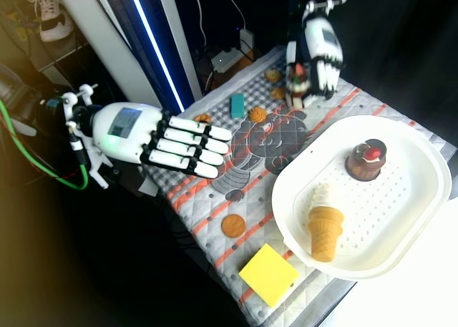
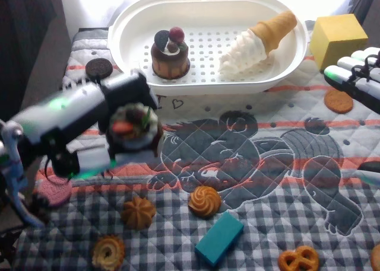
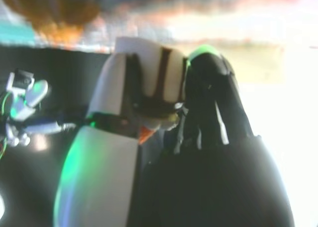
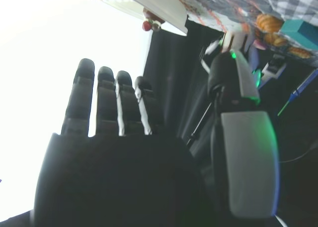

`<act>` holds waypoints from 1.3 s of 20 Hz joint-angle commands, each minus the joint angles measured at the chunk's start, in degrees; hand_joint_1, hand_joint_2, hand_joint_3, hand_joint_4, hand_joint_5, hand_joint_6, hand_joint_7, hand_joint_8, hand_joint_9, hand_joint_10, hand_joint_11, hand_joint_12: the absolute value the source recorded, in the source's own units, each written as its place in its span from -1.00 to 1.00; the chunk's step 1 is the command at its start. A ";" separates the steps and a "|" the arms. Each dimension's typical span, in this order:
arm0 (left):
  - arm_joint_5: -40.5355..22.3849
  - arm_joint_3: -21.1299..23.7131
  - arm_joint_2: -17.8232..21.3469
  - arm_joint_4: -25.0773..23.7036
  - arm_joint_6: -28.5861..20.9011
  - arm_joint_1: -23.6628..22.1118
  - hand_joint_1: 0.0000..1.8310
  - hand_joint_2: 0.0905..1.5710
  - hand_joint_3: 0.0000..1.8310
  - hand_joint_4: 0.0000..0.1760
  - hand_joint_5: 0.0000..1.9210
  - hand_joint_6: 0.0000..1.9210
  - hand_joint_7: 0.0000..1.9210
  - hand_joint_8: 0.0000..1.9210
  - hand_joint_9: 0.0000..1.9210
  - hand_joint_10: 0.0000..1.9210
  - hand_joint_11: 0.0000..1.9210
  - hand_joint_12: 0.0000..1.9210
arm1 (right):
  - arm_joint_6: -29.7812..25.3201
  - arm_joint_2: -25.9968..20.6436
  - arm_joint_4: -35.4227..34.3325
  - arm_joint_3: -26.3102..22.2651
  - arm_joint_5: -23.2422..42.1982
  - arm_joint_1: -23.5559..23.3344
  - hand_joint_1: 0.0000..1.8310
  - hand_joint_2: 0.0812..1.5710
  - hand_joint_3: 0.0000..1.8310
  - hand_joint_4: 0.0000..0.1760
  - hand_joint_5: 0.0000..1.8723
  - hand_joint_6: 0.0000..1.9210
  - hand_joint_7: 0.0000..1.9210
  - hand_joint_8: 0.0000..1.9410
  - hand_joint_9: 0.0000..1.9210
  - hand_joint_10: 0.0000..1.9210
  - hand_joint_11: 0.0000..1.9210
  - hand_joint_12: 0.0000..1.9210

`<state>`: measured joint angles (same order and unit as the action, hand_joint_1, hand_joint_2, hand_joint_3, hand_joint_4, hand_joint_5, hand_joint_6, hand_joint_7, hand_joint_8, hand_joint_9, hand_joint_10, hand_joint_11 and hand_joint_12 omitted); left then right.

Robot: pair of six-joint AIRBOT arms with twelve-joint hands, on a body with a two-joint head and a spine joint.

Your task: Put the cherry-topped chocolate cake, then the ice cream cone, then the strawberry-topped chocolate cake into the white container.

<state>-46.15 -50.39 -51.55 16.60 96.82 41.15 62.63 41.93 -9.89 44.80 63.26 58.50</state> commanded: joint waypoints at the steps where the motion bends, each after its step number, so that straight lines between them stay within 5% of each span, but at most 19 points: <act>1: -8.42 -0.11 0.24 -1.53 -0.32 -1.52 0.44 0.50 -1.00 -1.00 -0.80 0.35 -0.70 0.63 -0.55 0.89 -0.59 1.00 | -0.27 -0.06 -0.18 -0.09 7.39 -0.15 -0.24 0.45 -1.00 -1.00 -1.00 -1.00 -1.00 -1.00 -1.00 -1.00 -1.00 -0.91; 2: -7.99 -0.67 -0.13 -1.78 -0.32 -2.99 0.48 0.47 -1.00 -1.00 -0.80 0.37 -0.82 0.70 -0.66 0.96 -0.71 1.00 | -0.27 0.00 -0.25 -0.09 7.47 -0.09 -0.24 0.45 -1.00 -1.00 -1.00 -1.00 -1.00 -1.00 -1.00 -1.00 -1.00 -0.90; 4: -5.71 -2.62 -1.74 -1.97 -0.32 -6.41 0.73 0.49 -0.98 -1.00 -0.84 0.36 -0.77 0.47 -0.36 0.66 -0.68 1.00 | -0.27 0.12 -0.31 -0.07 7.56 -0.05 -0.26 0.44 -1.00 -1.00 -1.00 -1.00 -1.00 -1.00 -1.00 -1.00 -1.00 -0.87; 5: -2.91 -4.65 -3.53 -2.22 -0.32 -9.28 0.46 0.42 -1.00 -1.00 -0.84 0.33 -0.78 0.49 -0.78 0.73 -0.91 1.00 | -0.27 0.27 -0.36 -0.02 7.64 0.03 -0.24 0.44 -1.00 -1.00 -1.00 -1.00 -1.00 -1.00 -1.00 -1.00 -1.00 -0.81; 6: -0.44 -6.27 -4.94 -2.36 -0.31 -11.60 0.46 0.42 -1.00 -1.00 -0.84 0.33 -0.78 0.49 -0.78 0.73 -0.91 1.00 | -0.27 0.39 -0.41 0.03 7.68 0.11 -0.24 0.44 -1.00 -1.00 -1.00 -1.00 -1.00 -1.00 -1.00 -1.00 -1.00 -0.81; 7: 2.88 -8.48 -6.90 -2.60 -0.31 -14.45 0.39 0.62 -0.96 -0.96 -0.83 0.46 -0.52 0.73 -0.81 0.93 -0.94 1.00 | -0.27 0.54 -0.46 0.10 7.71 0.17 -0.25 0.44 -1.00 -0.94 -1.00 -1.00 -1.00 -1.00 -1.00 -1.00 -1.00 -0.89; 8: 5.36 -10.43 -8.71 -2.57 -0.31 -16.58 0.38 0.66 -0.96 -0.83 -0.81 0.51 -0.47 0.79 -0.74 0.99 -0.85 1.00 | -0.27 0.66 -0.47 0.14 7.80 0.27 -0.25 0.44 -1.00 -0.86 -1.00 -1.00 -1.00 -1.00 -1.00 -1.00 -1.00 -0.90; 10: 8.70 -13.71 -11.66 -1.49 -0.23 -18.92 0.56 0.67 -0.95 -0.90 -0.83 0.57 -0.58 0.83 -0.43 0.92 -0.41 1.00 | -0.27 0.75 -0.47 0.24 7.84 0.32 -0.22 0.44 -1.00 -0.82 -1.00 -1.00 -1.00 -1.00 -1.00 -1.00 -1.00 -0.92; 13: 13.70 -19.27 -16.29 2.19 1.71 -21.95 0.39 0.68 -0.98 -1.00 -0.82 0.58 -0.45 0.79 -0.62 1.00 -0.51 1.00 | -0.28 0.88 -0.47 0.43 7.84 0.31 -0.22 0.44 -1.00 -1.00 -1.00 -1.00 -1.00 -1.00 -1.00 -1.00 -1.00 -0.70; 15: 16.72 -22.17 -19.19 8.28 9.86 -23.43 0.38 0.67 -0.99 -1.00 -0.82 0.54 -0.43 0.75 -0.59 1.00 -0.49 1.00 | -0.75 0.89 -0.47 0.61 7.84 0.31 -0.23 0.44 -1.00 -1.00 -1.00 -1.00 -1.00 -1.00 -1.00 -1.00 -1.00 -0.64; 18: 19.39 -25.98 -22.04 12.46 12.64 -24.33 0.38 0.68 -1.00 -1.00 -0.82 0.51 -0.43 0.76 -0.52 1.00 -0.37 1.00 | -1.07 1.01 -0.47 0.75 7.83 0.35 -0.21 0.45 -1.00 -0.99 -1.00 -1.00 -1.00 -1.00 -1.00 -1.00 -1.00 -0.98; 19: 20.14 -27.09 -22.69 13.26 12.64 -24.47 0.43 0.53 -1.00 -1.00 -0.82 0.50 -0.78 0.71 -0.65 0.97 -0.55 1.00 | -1.12 1.04 -0.47 0.76 7.83 0.38 -0.19 0.45 -1.00 -0.98 -1.00 -1.00 -1.00 -1.00 -1.00 -1.00 -1.00 -1.00; 20: 20.71 -28.04 -23.33 13.80 12.64 -24.58 0.43 0.49 -1.00 -1.00 -0.82 0.51 -0.88 0.68 -0.72 0.93 -0.66 1.00 | -1.20 1.09 -0.47 0.79 7.83 0.40 -0.20 0.45 -1.00 -0.94 -1.00 -1.00 -1.00 -1.00 -1.00 -1.00 -1.00 -1.00; 21: 21.21 -29.00 -23.97 14.77 12.67 -24.59 0.43 0.45 -1.00 -1.00 -0.86 0.53 -0.96 0.59 -0.83 0.86 -0.88 1.00 | -1.30 1.13 -0.47 0.82 7.83 0.42 -0.18 0.46 -1.00 -0.95 -1.00 -1.00 -1.00 -1.00 -1.00 -1.00 -0.98 -0.99; 22: 21.65 -29.68 -24.37 15.30 12.68 -24.59 0.51 0.43 -1.00 -1.00 -0.94 0.43 -1.00 0.29 -0.95 0.74 -0.79 1.00 | -1.36 1.15 -0.47 0.84 7.83 0.43 -0.24 0.47 -0.99 -1.00 -1.00 -1.00 -1.00 -1.00 -1.00 -1.00 -0.97 -0.98; 23: 21.98 -30.18 -24.66 15.81 12.68 -24.59 0.51 0.43 -1.00 -1.00 -0.94 0.43 -1.00 0.29 -0.95 0.74 -0.79 1.00 | -1.39 1.18 -0.46 0.84 7.84 0.43 -0.24 0.47 -0.99 -1.00 -1.00 -1.00 -1.00 -1.00 -1.00 -1.00 -0.97 -0.98; 24: 22.20 -30.48 -24.80 15.89 12.68 -24.58 0.48 0.44 -1.00 -1.00 -0.98 0.24 -1.00 0.06 -0.97 0.59 -0.77 0.95 | -1.43 1.18 -0.46 0.84 7.84 0.43 -0.27 0.47 -0.99 -1.00 -1.00 -1.00 -1.00 -1.00 -1.00 -1.00 -0.99 -0.98; 26: 22.21 -30.24 -24.59 15.98 12.68 -24.57 0.26 0.42 -1.00 -0.34 -1.00 -0.29 -0.99 -0.51 -1.00 -0.10 -0.99 0.63 | -1.53 1.18 -0.46 0.83 7.84 0.53 -0.28 0.46 -1.00 -1.00 -1.00 -1.00 -1.00 -1.00 -1.00 -1.00 -1.00 -0.82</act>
<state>-19.90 -80.55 -76.55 32.88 109.67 17.10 61.32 43.27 -10.63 45.39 64.01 59.18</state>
